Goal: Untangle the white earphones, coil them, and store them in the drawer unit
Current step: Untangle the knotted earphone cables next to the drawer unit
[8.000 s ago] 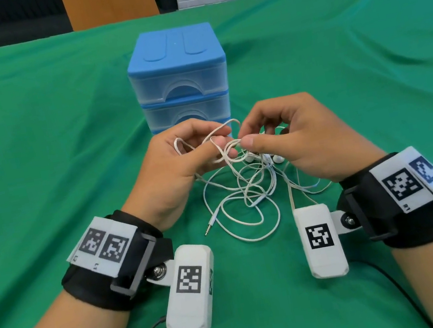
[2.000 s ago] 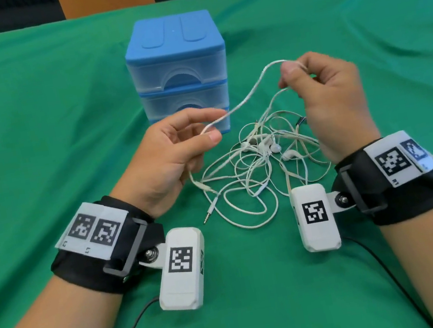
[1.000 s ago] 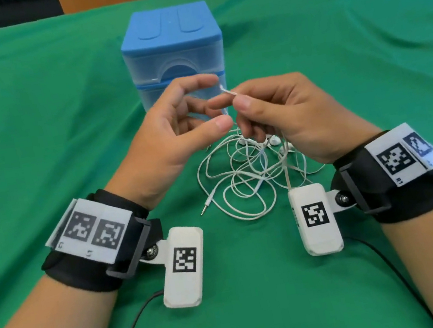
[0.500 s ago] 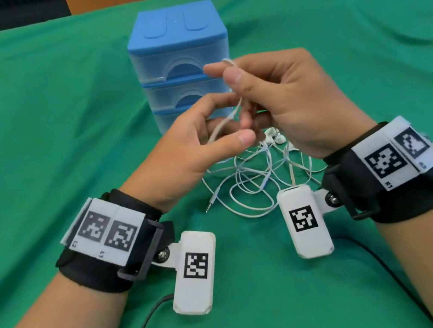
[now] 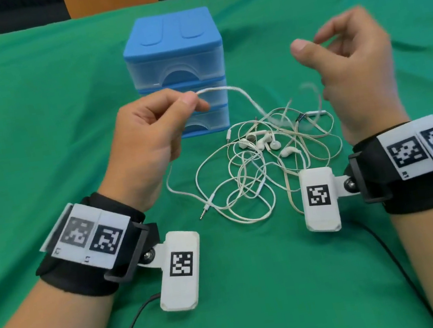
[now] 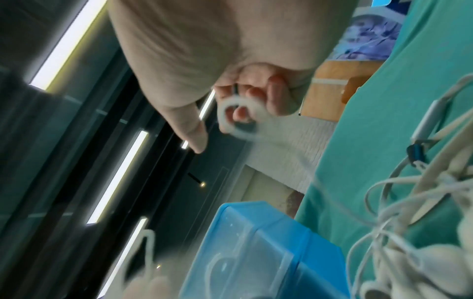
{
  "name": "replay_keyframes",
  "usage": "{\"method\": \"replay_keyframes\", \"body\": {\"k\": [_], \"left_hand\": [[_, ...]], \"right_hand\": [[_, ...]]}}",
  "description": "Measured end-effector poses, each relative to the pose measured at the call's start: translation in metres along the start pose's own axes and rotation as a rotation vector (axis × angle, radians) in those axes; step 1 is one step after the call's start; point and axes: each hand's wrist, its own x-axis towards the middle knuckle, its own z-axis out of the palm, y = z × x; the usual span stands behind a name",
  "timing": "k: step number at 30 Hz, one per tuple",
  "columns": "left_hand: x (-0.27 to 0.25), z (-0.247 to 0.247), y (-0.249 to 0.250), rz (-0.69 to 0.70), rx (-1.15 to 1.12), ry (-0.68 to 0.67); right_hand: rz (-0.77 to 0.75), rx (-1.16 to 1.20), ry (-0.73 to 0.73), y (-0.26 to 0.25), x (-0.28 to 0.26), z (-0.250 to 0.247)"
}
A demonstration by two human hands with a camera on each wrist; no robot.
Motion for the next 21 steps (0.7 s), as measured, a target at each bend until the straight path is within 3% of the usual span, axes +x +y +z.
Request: {"method": "replay_keyframes", "body": {"k": [4,6,8,11,17,19,21], "left_hand": [[-0.003,0.006,0.000,0.045,0.102,-0.045],[-0.004,0.008,0.001,0.053,0.094,-0.070],[-0.003,0.008,0.001,0.035,0.048,-0.081],[-0.001,0.004,0.001,0.008,0.005,-0.063],[0.005,-0.010,0.002,-0.029,-0.097,0.041],[0.006,-0.014,0.002,-0.026,-0.124,0.073],[0.006,-0.015,0.002,-0.020,-0.142,0.086]], "right_hand": [[-0.302,0.007,-0.332,-0.023,-0.022,0.014],[-0.341,-0.076,-0.545,-0.028,-0.028,0.023],[-0.357,-0.143,-0.624,-0.027,-0.030,0.028],[-0.321,-0.065,-0.468,-0.020,-0.023,0.024],[-0.009,0.137,0.198,0.019,0.019,-0.012],[0.047,0.153,0.292,0.029,0.027,-0.023],[0.039,0.100,0.276,0.032,0.027,-0.025]]}}
